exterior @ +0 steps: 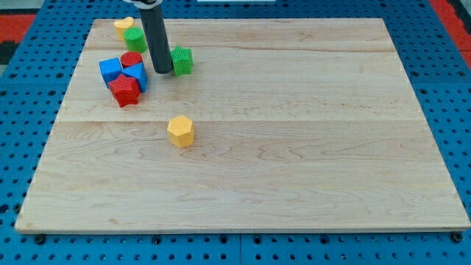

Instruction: Push the green star into the green circle

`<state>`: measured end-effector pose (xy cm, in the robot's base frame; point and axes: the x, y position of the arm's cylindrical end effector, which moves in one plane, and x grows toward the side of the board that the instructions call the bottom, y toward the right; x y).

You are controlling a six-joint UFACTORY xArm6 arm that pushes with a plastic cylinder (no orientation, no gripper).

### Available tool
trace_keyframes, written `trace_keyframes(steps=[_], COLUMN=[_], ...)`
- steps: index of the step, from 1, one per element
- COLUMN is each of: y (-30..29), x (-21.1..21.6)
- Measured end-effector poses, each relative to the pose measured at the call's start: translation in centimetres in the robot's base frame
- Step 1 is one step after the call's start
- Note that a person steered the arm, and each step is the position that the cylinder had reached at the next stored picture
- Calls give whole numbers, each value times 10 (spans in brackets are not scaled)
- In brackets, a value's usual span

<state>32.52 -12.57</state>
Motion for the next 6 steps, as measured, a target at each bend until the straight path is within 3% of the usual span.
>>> trace_keyframes(steps=[2, 4, 5, 6], y=[101, 54, 18, 33], x=[38, -18, -28, -12])
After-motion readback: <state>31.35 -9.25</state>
